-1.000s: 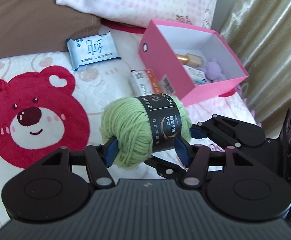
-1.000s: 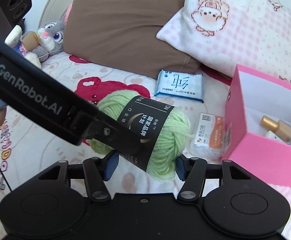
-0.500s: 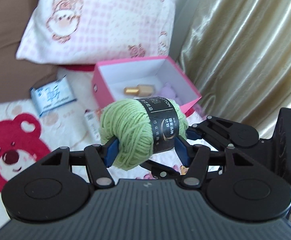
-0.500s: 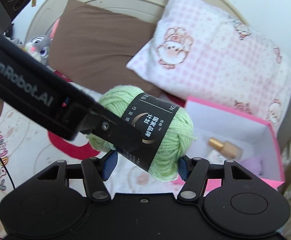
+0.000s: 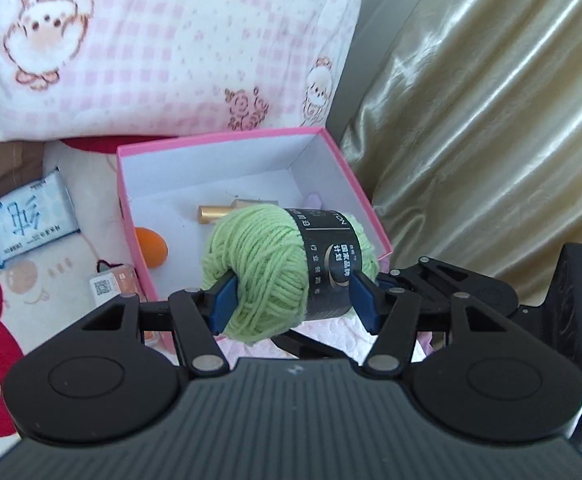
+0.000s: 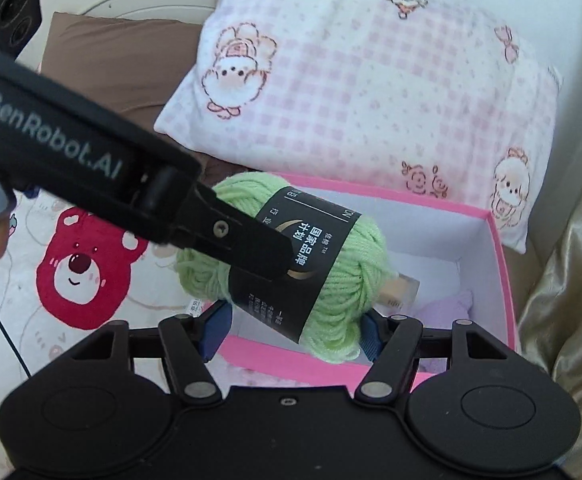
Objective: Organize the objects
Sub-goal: 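Lift the yarn ball with the left gripper and carry it into the pink box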
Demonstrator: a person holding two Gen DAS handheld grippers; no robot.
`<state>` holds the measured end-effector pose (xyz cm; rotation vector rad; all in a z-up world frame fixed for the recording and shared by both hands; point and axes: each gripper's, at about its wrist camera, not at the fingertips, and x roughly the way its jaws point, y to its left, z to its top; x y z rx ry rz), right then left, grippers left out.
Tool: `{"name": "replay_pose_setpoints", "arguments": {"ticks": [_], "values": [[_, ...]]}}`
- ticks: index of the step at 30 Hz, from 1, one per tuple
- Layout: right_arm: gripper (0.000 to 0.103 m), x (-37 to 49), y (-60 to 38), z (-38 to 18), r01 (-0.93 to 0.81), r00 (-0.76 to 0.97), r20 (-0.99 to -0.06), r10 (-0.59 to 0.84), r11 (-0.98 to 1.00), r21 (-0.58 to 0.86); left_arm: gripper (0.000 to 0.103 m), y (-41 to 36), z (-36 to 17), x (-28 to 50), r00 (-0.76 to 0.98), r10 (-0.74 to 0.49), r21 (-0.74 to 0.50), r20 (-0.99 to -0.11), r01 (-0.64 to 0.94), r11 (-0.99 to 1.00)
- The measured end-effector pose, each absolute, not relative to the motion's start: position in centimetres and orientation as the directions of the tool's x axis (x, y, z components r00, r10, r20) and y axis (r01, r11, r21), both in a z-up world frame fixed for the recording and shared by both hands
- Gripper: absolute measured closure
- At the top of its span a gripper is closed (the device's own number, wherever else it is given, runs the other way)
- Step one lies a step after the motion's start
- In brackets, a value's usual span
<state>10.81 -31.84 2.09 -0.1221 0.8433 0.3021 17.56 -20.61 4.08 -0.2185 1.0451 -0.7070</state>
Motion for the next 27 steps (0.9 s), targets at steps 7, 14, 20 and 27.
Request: {"name": "replay_pose_setpoints", "arguments": {"ticks": [7, 14, 20, 27], "values": [[0.032, 14.8, -35.2, -0.6, -0.207, 0.539, -0.805, 0.248, 0.965, 0.159, 0.046, -22.6, 0.1, 21.8, 0.231, -0.597, -0.537, -0.768, 0.276, 0.797], [0.035, 17.1, -37.4, -3.2, -0.138, 0.468, -0.799, 0.378, 0.924, 0.356, 0.046, -22.4, -1.3, 22.8, 0.248, -0.577, -0.520, -0.778, 0.261, 0.813], [0.037, 18.1, -36.7, -4.9, -0.130, 0.429, -0.820, 0.378, 0.925, 0.358, 0.046, -22.8, -3.5, 23.7, 0.211, -0.518, -0.470, -0.829, 0.239, 0.850], [0.038, 19.0, -36.7, -6.6, -0.083, 0.403, -0.869, 0.287, 0.957, 0.278, 0.049, -23.9, -4.2, 23.2, 0.178, -0.567, -0.518, -0.804, 0.258, 0.815]]}}
